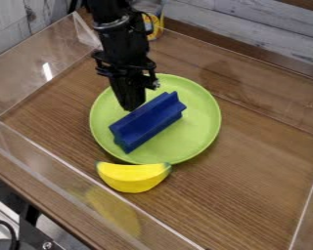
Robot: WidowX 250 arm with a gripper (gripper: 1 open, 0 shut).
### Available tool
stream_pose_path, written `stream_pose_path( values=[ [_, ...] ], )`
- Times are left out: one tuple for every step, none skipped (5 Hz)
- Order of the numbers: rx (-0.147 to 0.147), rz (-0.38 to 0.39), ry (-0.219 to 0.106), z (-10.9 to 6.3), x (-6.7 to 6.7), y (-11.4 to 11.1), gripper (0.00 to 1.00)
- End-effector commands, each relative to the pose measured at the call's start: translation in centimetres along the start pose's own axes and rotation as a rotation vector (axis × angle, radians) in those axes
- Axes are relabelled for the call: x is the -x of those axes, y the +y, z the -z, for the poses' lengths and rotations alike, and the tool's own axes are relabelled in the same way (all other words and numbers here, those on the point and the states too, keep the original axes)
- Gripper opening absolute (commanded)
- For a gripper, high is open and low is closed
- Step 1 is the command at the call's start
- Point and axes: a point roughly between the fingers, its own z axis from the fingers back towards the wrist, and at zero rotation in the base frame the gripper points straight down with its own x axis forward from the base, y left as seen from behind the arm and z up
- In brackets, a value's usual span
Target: Remove the blue object from inside the green plate and put it on the table
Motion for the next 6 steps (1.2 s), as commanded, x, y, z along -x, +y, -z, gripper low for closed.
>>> stream_pose_path(
  values=[
    [-0.013, -0.002, -0.039, -1.2, -0.7, 0.4, 0.00],
    [-0.011, -0.002, -0.036, -1.0, -0.8, 0.4, 1.00],
    [-0.012, -0.002, -0.037, -0.3, -0.8, 0.5, 1.00],
    [-0.014, -0.003, -0.037, 0.4, -0.9, 0.7, 1.00],
    [-0.016, -0.006, -0.038, 1.1, -0.9, 0.8, 1.00],
    [-0.018, -0.007, -0.040, 1.7, -0.9, 1.0, 0.00]
  ],
)
